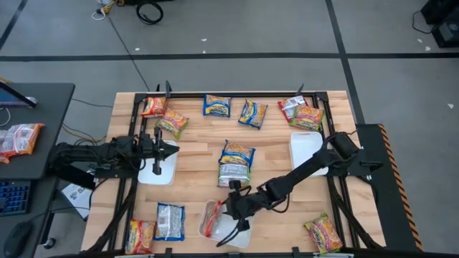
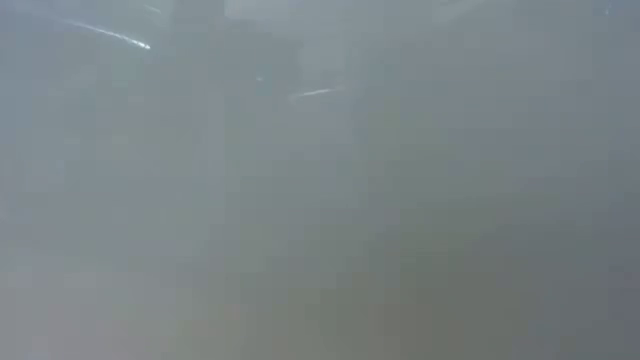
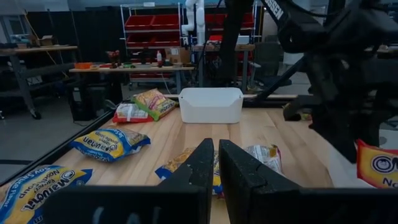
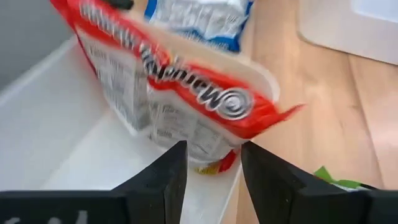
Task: Sort Maruchan noodles
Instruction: Put the bottom right red noodle pack into the bottom white bin, then put the top right red noodle pack into the bottom white bin
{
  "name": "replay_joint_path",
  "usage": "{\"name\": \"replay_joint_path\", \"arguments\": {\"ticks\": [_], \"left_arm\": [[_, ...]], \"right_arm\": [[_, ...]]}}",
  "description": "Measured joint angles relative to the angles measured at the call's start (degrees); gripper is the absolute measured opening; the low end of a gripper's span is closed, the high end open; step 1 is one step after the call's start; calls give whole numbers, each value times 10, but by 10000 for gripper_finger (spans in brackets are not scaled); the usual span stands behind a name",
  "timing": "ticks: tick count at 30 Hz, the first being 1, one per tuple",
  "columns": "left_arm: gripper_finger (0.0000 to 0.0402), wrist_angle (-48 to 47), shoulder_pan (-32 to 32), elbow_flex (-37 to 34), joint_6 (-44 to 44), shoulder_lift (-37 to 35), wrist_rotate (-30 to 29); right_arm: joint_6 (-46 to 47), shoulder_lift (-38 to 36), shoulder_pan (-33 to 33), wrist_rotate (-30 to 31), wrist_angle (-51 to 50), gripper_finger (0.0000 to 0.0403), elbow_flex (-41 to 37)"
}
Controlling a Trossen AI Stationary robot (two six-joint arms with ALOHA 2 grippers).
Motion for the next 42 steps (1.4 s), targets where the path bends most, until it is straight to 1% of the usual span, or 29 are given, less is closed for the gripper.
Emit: {"name": "replay_joint_path", "arguments": {"ticks": [3, 6, 10, 14, 18, 23, 26, 34, 38, 42], "left_arm": [[32, 0, 0, 0, 0, 0, 0], [32, 0, 0, 0, 0, 0, 0], [32, 0, 0, 0, 0, 0, 0], [32, 0, 0, 0, 0, 0, 0], [32, 0, 0, 0, 0, 0, 0], [32, 0, 0, 0, 0, 0, 0], [32, 0, 0, 0, 0, 0, 0], [32, 0, 0, 0, 0, 0, 0], [32, 0, 0, 0, 0, 0, 0], [32, 0, 0, 0, 0, 0, 0]], "right_arm": [[28, -8, 11, -26, 2, 163, 0], [22, -8, 35, -43, 18, 168, 0], [-8, -8, 64, -26, 29, 168, 0], [-15, -8, 76, -2, 19, 168, 0], [9, -8, 76, -3, -15, 168, 0], [30, -8, 82, -50, -67, 168, 0], [32, -8, 91, -57, -97, 168, 2], [21, -8, 85, -47, -162, 168, 2], [-10, -7, 67, -26, -208, 168, 0], [-36, -7, 49, -2, -233, 168, 1]]}}
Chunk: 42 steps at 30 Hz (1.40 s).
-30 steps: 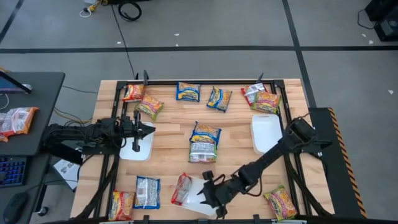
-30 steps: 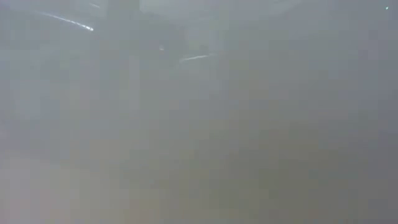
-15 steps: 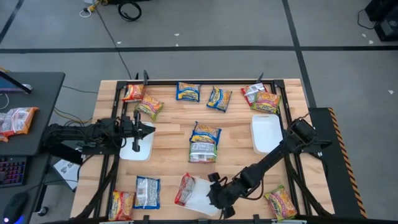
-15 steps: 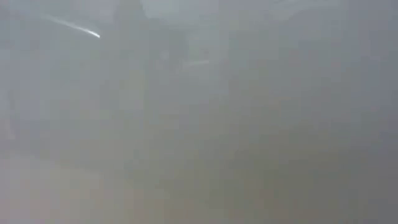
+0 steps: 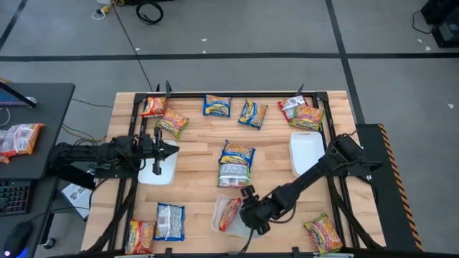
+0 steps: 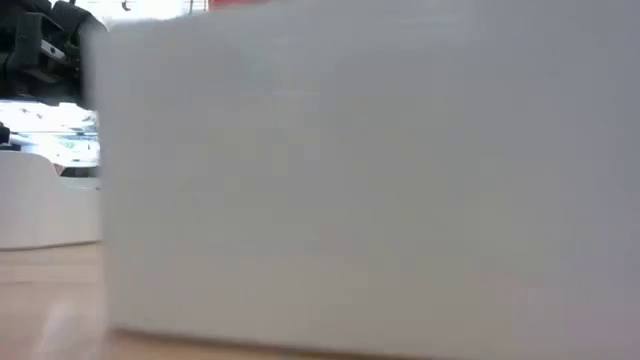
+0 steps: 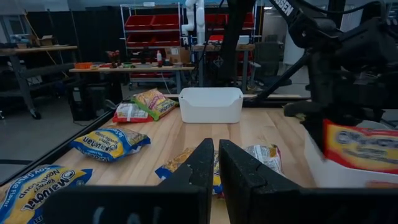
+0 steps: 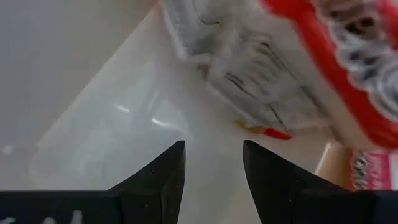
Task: Sort Maruchan noodles
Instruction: Put the top right red noodle pack into the bottom white bin
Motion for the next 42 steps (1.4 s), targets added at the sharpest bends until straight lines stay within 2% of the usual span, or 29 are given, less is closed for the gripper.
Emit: {"name": "replay_joint_path", "arguments": {"ticks": [8, 14, 17, 22, 26, 34, 42], "left_arm": [[32, 0, 0, 0, 0, 0, 0], [32, 0, 0, 0, 0, 0, 0], [32, 0, 0, 0, 0, 0, 0], [32, 0, 0, 0, 0, 0, 0], [32, 0, 0, 0, 0, 0, 0], [32, 0, 0, 0, 0, 0, 0], [32, 1, 0, 0, 0, 0, 0]], "right_arm": [[-13, -3, -26, 12, 8, 168, 0], [-7, -33, -25, 6, 49, 168, 0], [37, -42, -25, -7, 69, 168, 0], [167, -38, -33, 0, 130, 165, 0], [193, -7, -35, -4, 156, 155, 0], [196, 1, -47, -3, 141, 134, 0], [192, 0, -60, -38, 77, 122, 0]]}}
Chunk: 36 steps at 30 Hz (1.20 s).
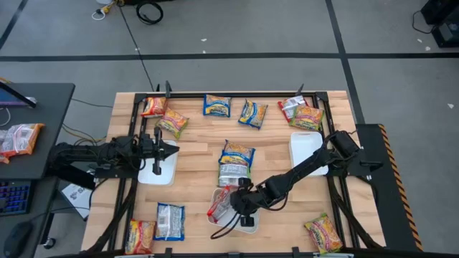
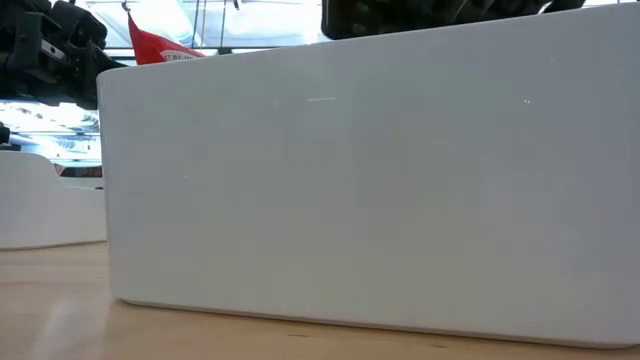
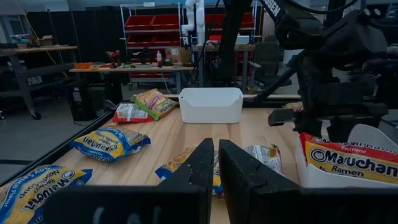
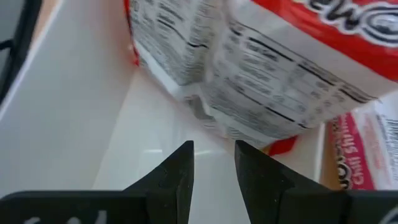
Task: Sort Maruchan noodles
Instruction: Put the top right red noodle pack into the bottom white bin
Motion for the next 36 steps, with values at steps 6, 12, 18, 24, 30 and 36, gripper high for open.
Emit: {"name": "replay_joint_path", "arguments": {"ticks": [6, 12, 18, 24, 30, 36], "left_arm": [[32, 0, 0, 0, 0, 0, 0], [32, 0, 0, 0, 0, 0, 0], [32, 0, 0, 0, 0, 0, 0], [32, 0, 0, 0, 0, 0, 0], [32, 0, 0, 0, 0, 0, 0], [32, 0, 0, 0, 0, 0, 0]], "right_arm": [[3, 0, -1, 15, 4, 121, 0], [3, 0, -11, 107, 46, 121, 0], [-37, 0, -8, 132, 110, 121, 0], [-71, -20, 13, 122, 98, 121, 0], [-114, -102, 67, 173, 35, 121, 0], [-165, -179, 156, 245, -15, 121, -8]]}}
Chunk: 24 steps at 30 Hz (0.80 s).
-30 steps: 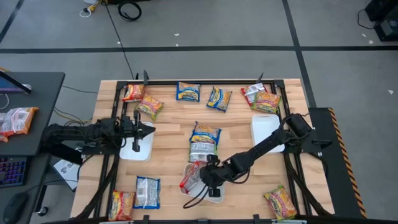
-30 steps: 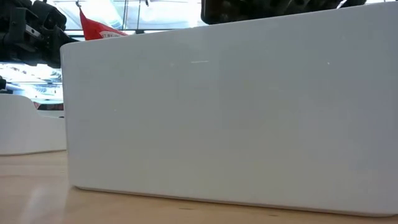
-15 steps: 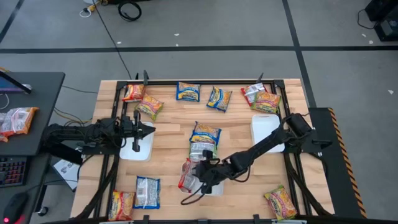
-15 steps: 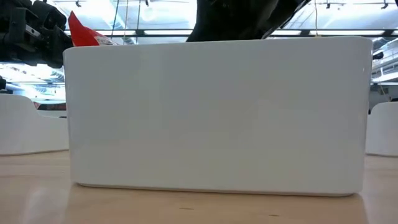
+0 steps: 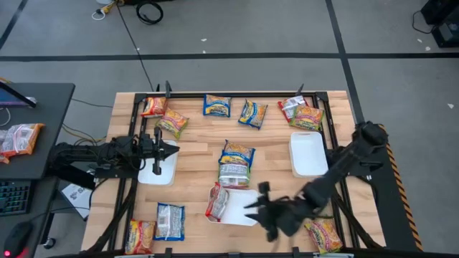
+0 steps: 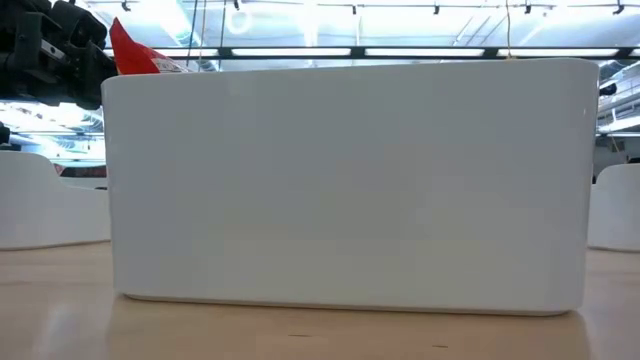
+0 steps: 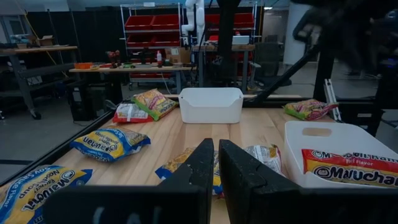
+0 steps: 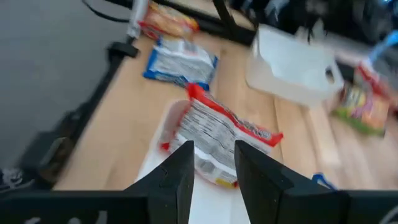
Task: Sort Maruchan noodles
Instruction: Put the top right red noodle pack into the bottom white bin
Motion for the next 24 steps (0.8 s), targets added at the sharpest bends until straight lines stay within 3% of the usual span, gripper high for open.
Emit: {"name": "replay_joint_path", "arguments": {"ticks": [5, 9, 20, 24], "left_arm": [[32, 0, 0, 0, 0, 0, 0], [32, 0, 0, 0, 0, 0, 0], [32, 0, 0, 0, 0, 0, 0], [32, 0, 0, 0, 0, 0, 0]], "right_arm": [[-55, -56, 44, 12, 17, 121, -54], [-81, -102, 35, 15, 66, 121, -102], [-115, -148, -118, 11, 105, 149, -151], [-131, -140, -187, -44, 127, 179, -152]]}}
